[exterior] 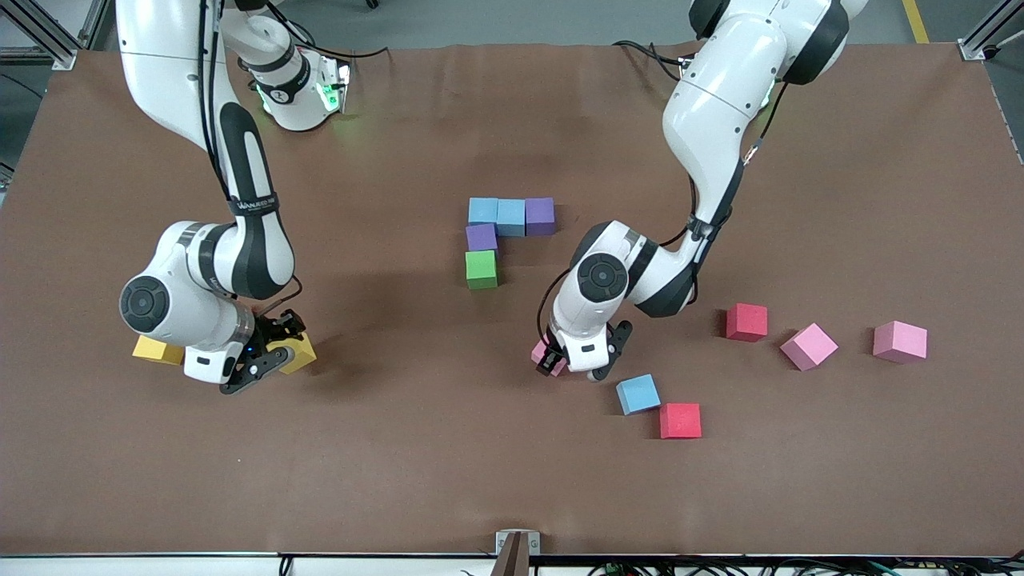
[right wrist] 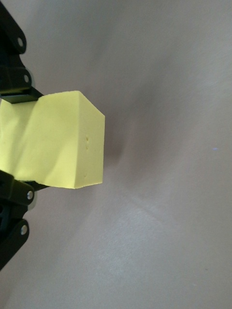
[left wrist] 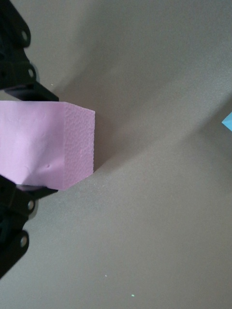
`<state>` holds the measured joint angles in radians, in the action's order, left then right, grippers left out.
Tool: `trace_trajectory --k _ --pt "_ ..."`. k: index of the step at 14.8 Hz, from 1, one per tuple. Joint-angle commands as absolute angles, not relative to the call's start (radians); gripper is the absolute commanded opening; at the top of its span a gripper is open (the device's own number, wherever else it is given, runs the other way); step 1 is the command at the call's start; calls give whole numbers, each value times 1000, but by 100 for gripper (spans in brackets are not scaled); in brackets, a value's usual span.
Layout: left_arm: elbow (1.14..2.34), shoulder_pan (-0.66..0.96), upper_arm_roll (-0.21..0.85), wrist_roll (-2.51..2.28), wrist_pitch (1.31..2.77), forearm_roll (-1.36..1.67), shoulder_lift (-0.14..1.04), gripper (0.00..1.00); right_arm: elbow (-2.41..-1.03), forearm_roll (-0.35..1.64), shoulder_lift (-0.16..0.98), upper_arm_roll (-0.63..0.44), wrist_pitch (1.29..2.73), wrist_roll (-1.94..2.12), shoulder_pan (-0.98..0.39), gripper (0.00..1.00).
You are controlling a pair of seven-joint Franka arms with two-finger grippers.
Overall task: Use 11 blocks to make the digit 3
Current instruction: 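Grasp the yellow cube with the right gripper while the left gripper grasps pink, then carry the pink cube beside the green cube with the left gripper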
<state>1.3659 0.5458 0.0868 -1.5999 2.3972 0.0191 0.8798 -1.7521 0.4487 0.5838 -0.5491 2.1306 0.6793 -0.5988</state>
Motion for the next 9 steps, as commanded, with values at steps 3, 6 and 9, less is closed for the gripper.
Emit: trace_trajectory --k 3,6,9 --pt "1391 584 72 -1780 2295 32 819 9 -1712 445 575 -543 2060 601 -623 17" --pt "1500 606 74 -2021 2305 31 727 8 -1712 445 574 -543 2060 603 -626 17" --pt "1667 653 74 -2205 2393 22 632 8 -1712 446 572 -543 2057 600 -632 19"
